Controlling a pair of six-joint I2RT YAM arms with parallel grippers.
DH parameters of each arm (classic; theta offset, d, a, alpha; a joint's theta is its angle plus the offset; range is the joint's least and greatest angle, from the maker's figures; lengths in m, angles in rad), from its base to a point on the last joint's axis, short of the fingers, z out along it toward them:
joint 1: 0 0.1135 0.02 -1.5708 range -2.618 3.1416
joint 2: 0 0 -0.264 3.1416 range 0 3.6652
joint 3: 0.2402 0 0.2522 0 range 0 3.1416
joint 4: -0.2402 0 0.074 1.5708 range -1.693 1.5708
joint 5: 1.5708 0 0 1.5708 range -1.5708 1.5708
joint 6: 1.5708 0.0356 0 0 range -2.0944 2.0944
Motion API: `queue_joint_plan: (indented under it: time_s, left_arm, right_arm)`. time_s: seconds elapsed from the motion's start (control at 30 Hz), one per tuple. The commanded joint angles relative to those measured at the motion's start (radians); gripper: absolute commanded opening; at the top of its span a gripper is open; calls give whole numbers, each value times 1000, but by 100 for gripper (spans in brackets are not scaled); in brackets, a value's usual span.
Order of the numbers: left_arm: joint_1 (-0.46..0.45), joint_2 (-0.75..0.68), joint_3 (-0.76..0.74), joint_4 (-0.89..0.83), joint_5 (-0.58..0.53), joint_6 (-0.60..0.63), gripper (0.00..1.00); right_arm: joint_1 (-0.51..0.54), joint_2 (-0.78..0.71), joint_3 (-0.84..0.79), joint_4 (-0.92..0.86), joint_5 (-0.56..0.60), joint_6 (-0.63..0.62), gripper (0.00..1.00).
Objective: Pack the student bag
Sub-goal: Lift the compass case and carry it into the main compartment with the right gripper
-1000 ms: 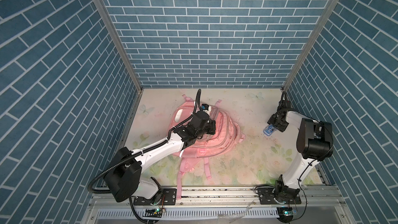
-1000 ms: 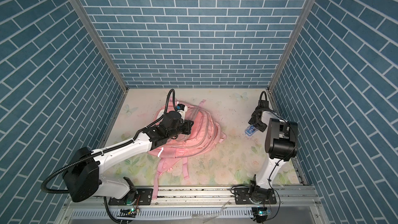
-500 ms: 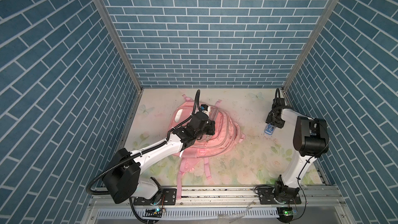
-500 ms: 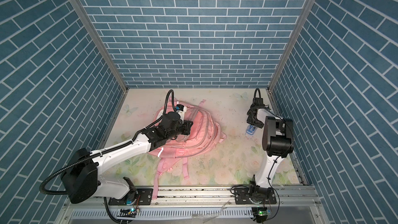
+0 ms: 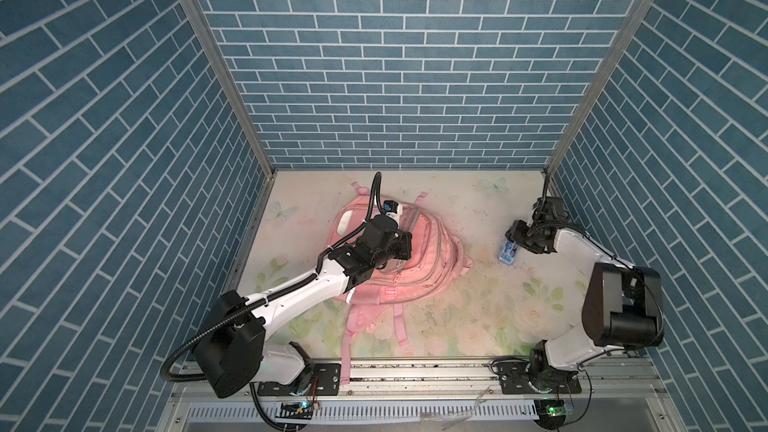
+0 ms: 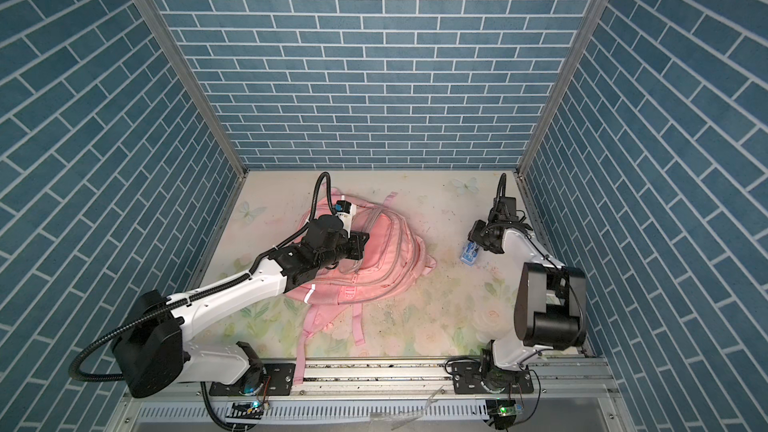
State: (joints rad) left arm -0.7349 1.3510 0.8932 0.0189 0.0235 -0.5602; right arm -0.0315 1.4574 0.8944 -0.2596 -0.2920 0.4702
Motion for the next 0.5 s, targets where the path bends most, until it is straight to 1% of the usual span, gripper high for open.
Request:
queue_joint_plan:
  time_s: [0.0,0.07,0.13,0.23,0.33,0.4,0.47]
  left_arm:
    - [27,-32,-10,17,-4,0,0]
    - [30,-29,-3,15,4,2,0]
    - [31,-19,5,14,14,-1,0]
    - [31,-4,16,16,28,-9,0]
    - [31,-6,16,26,24,-22,0]
    - [31,-15,12,35,20,-30,0]
    - [32,-22,15,32,12,-29,0]
  right_arm:
    - [20,-112,-84,178,-206,157,42]
    - [42,-160,-104,204,-223,202,42]
    - [101,-191,-106,225,-230,244,42]
    - [226,-209,-100,289,-215,332,42]
    - [359,-202,-104,400,-167,450,42]
    - [445,-172,-105,471,-128,512,42]
    - [517,-135,-93,523,-97,547,42]
